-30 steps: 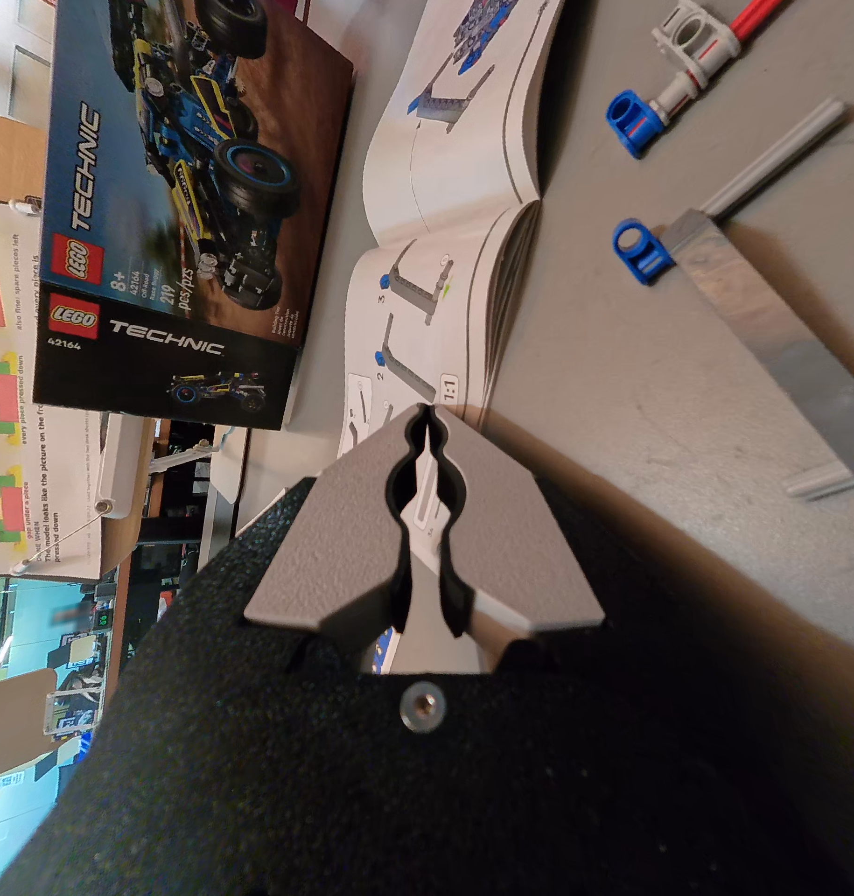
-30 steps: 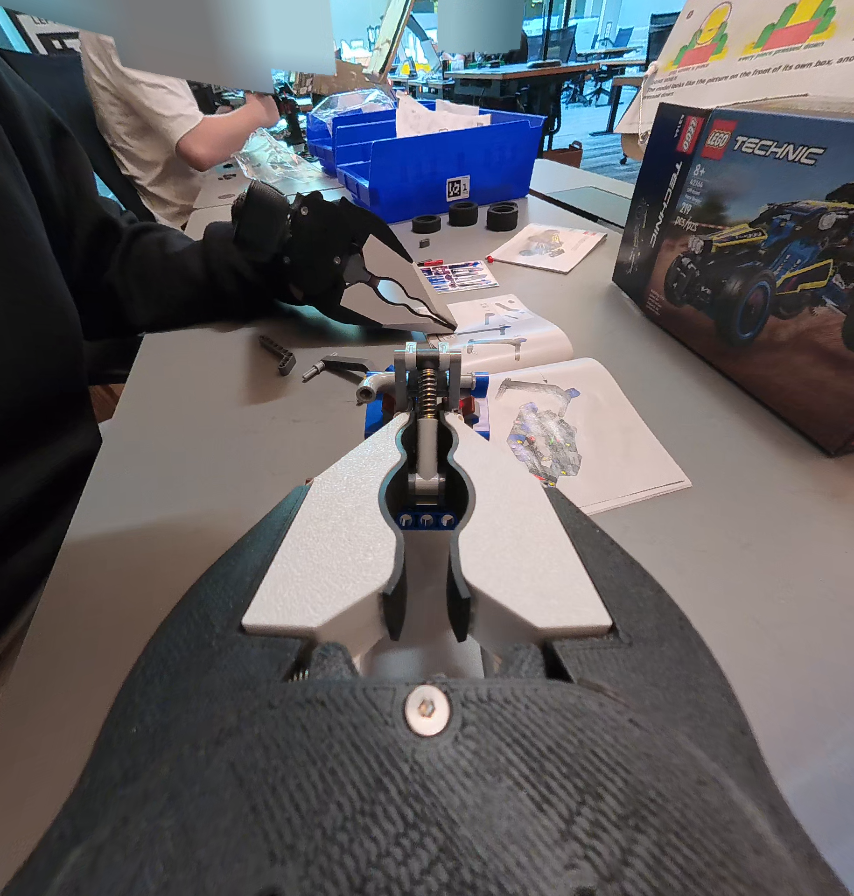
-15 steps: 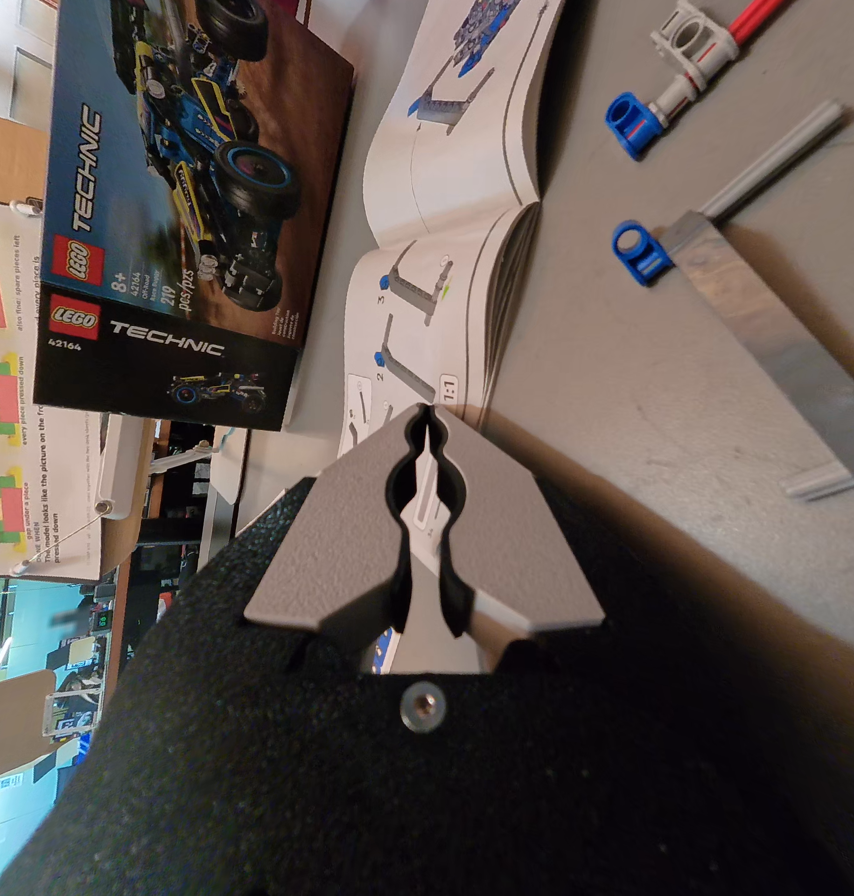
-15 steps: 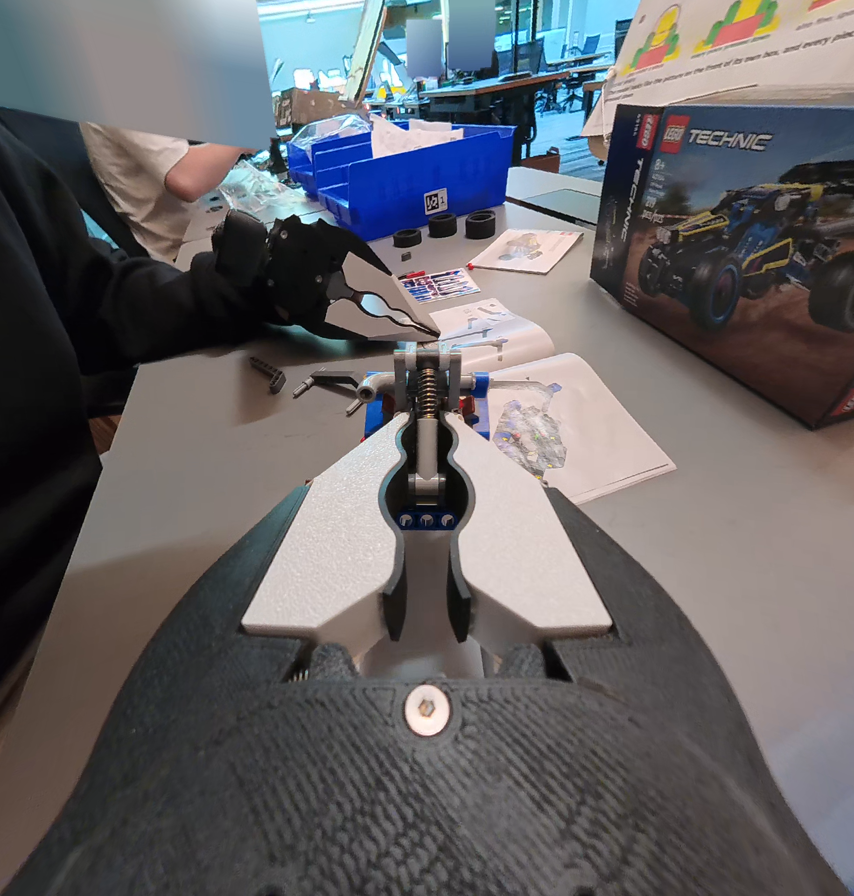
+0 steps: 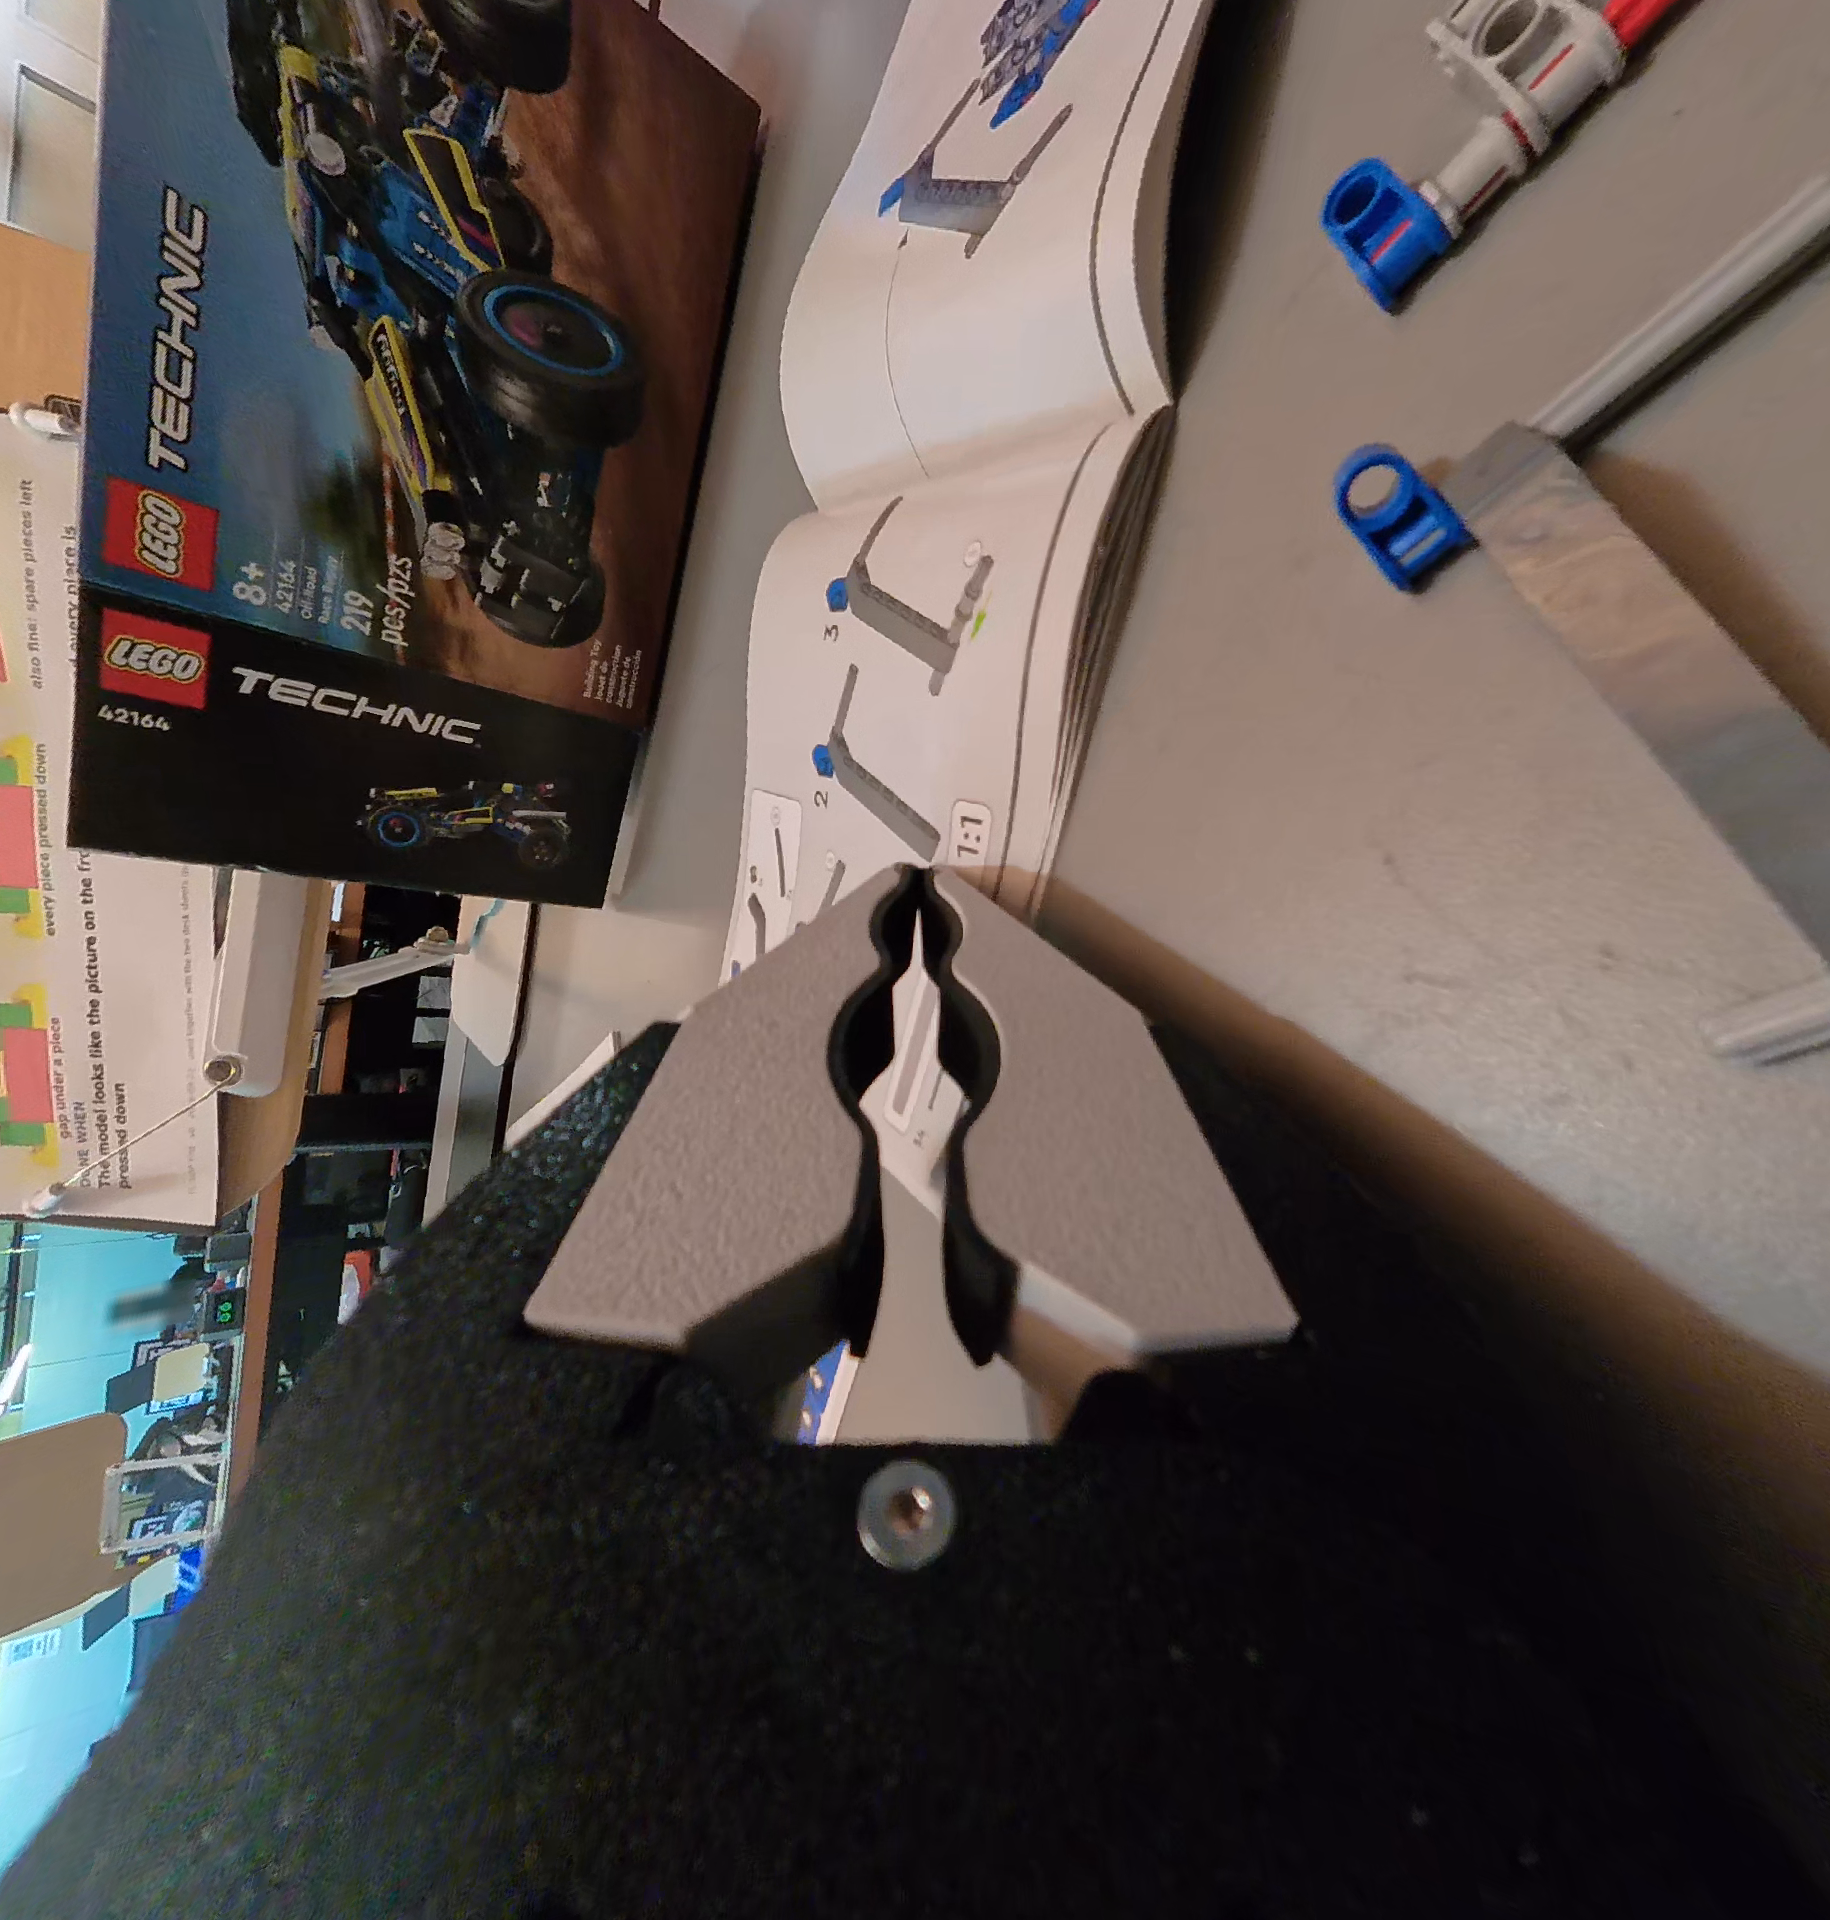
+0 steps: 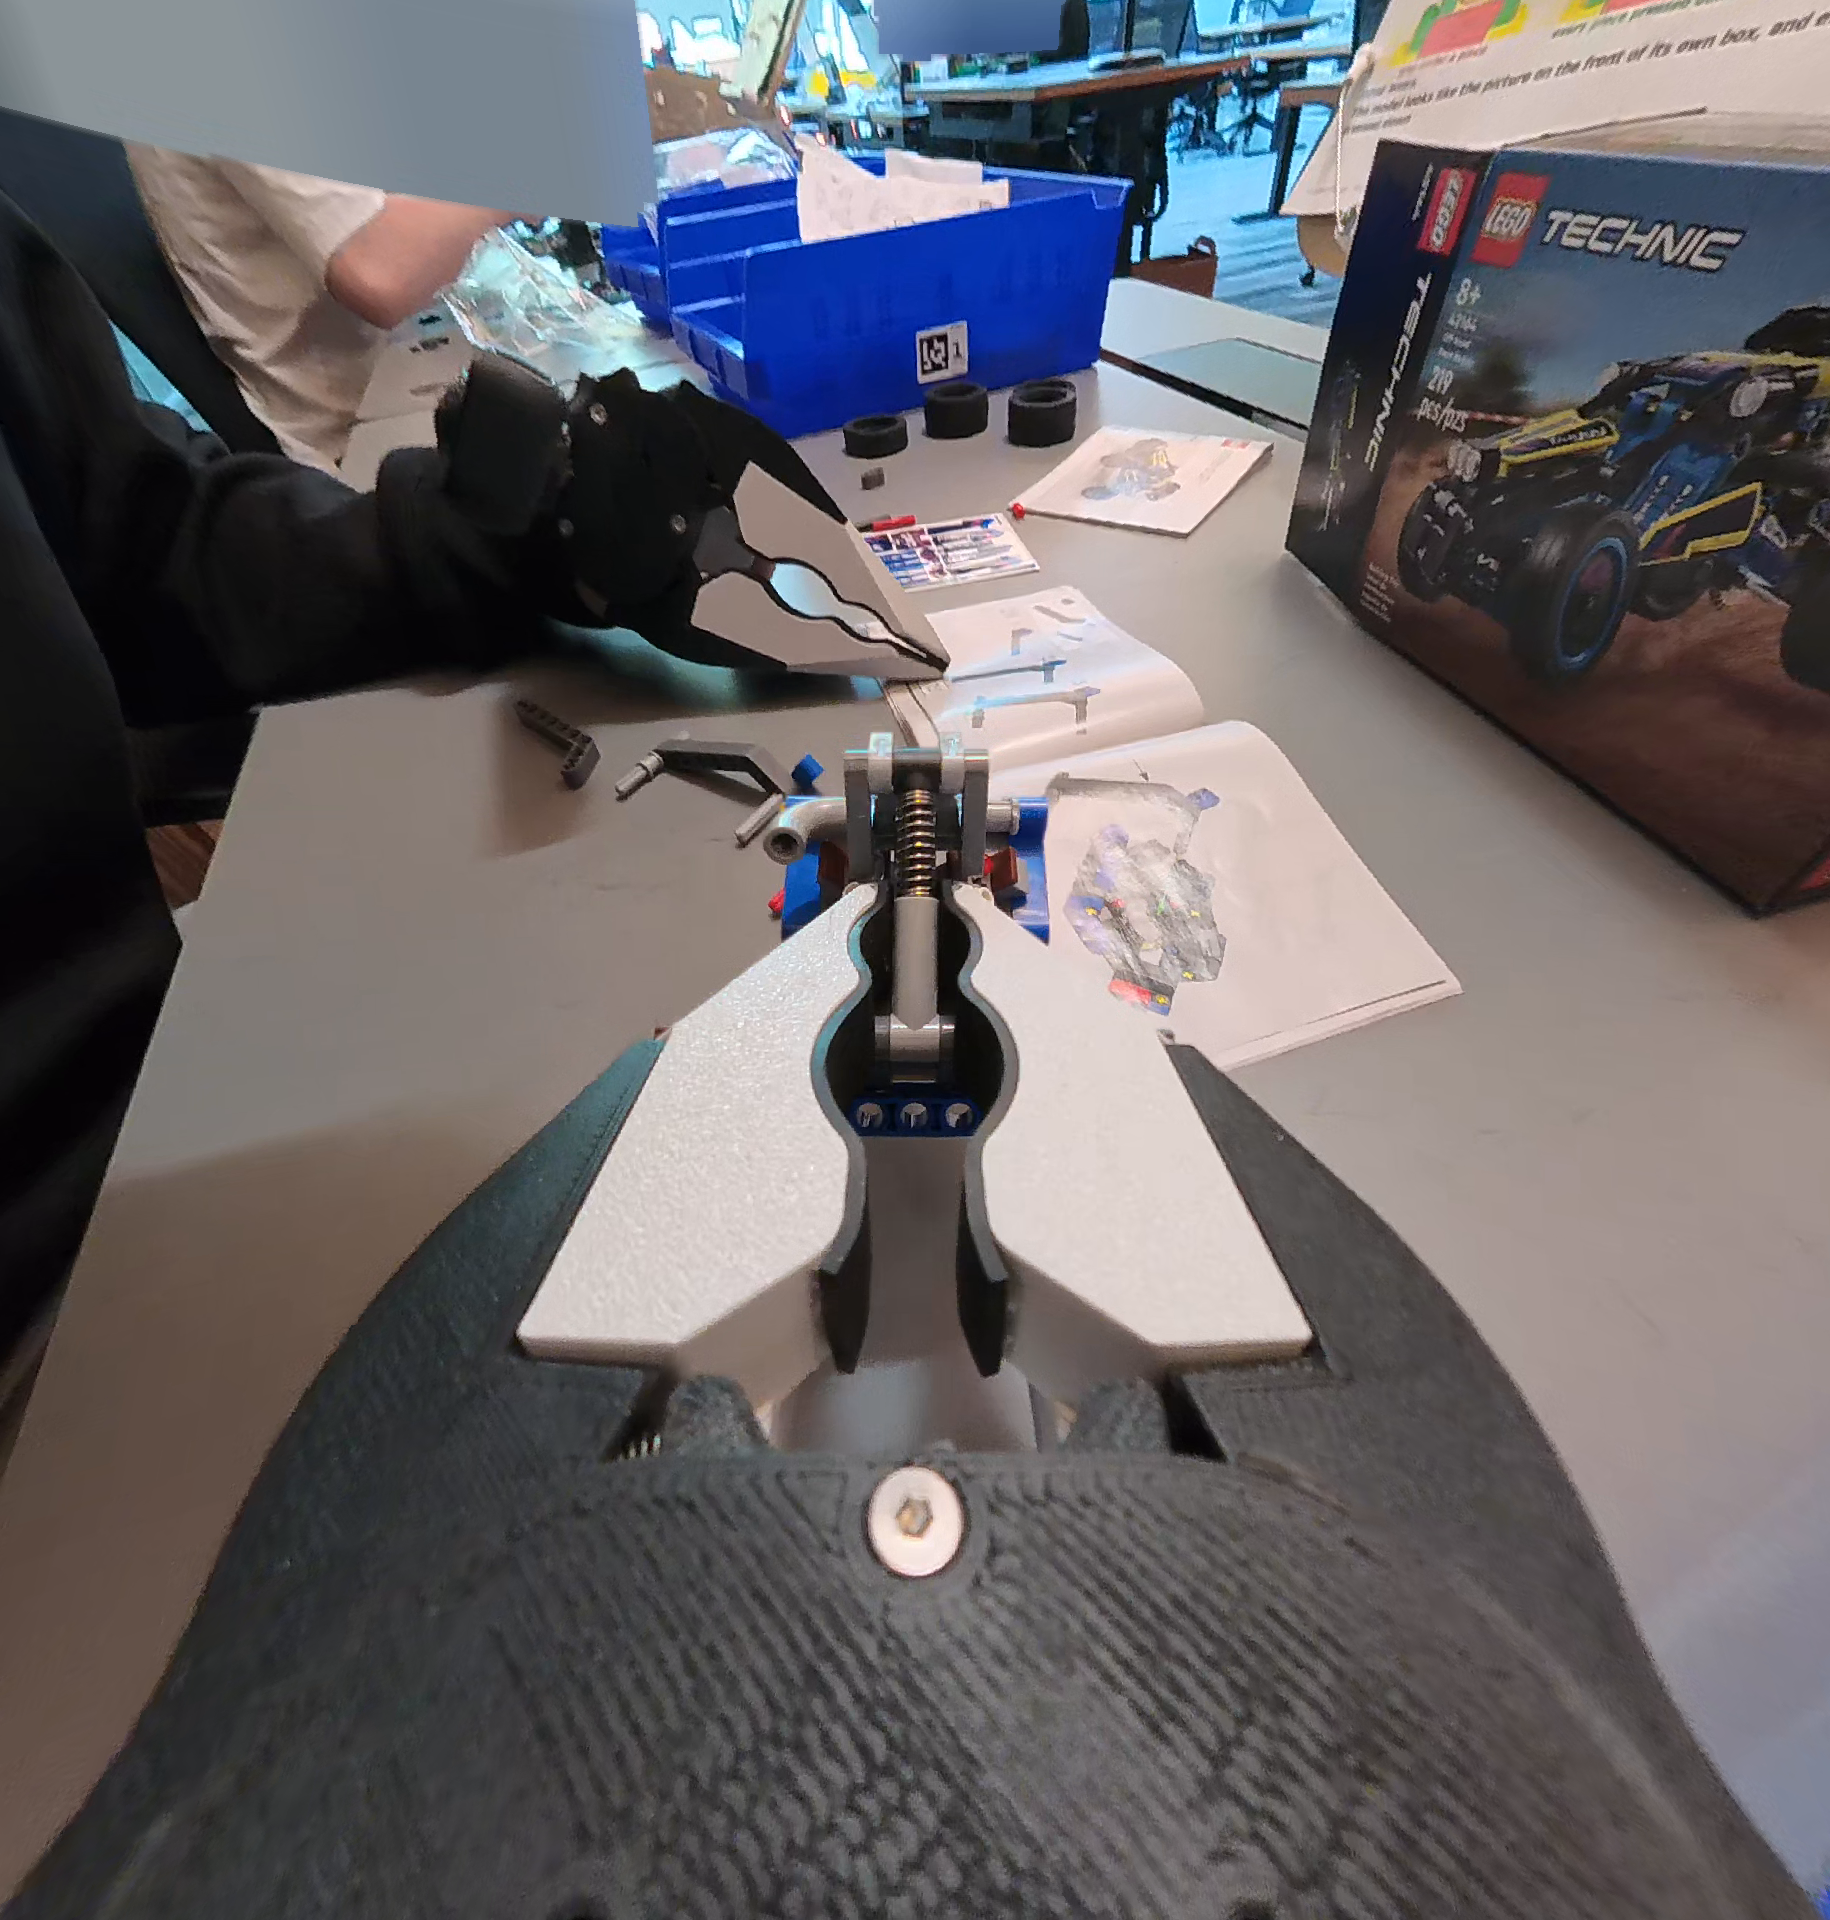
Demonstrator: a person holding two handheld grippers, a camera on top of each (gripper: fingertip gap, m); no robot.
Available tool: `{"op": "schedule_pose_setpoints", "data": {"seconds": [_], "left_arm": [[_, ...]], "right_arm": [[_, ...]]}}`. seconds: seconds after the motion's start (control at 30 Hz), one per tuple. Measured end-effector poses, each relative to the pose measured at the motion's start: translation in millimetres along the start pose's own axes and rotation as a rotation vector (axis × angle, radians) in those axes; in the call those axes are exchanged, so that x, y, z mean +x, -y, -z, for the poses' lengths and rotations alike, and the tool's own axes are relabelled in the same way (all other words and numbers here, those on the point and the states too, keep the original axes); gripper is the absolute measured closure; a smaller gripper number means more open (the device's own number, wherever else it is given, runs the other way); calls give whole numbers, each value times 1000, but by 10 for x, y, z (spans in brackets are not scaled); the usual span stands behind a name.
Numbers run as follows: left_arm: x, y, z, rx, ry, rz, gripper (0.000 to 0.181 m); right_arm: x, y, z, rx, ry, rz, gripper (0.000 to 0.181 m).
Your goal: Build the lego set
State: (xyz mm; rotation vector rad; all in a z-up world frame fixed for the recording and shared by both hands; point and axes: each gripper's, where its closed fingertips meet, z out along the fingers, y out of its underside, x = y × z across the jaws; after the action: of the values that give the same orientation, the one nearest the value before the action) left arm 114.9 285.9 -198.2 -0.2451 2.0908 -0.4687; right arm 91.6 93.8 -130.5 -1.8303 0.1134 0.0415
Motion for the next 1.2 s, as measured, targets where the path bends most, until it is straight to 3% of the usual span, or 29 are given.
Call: {"op": "schedule_pose_setpoints", "data": {"seconds": [0.37,1.2], "left_arm": [[0,-1,-2,-1,0,1,181],[8,11,-4,4,0,-8,181]], "right_arm": [[18,-62,-20,-45,-14,8,176],[140,181,152,173,15,-225,176]]}}
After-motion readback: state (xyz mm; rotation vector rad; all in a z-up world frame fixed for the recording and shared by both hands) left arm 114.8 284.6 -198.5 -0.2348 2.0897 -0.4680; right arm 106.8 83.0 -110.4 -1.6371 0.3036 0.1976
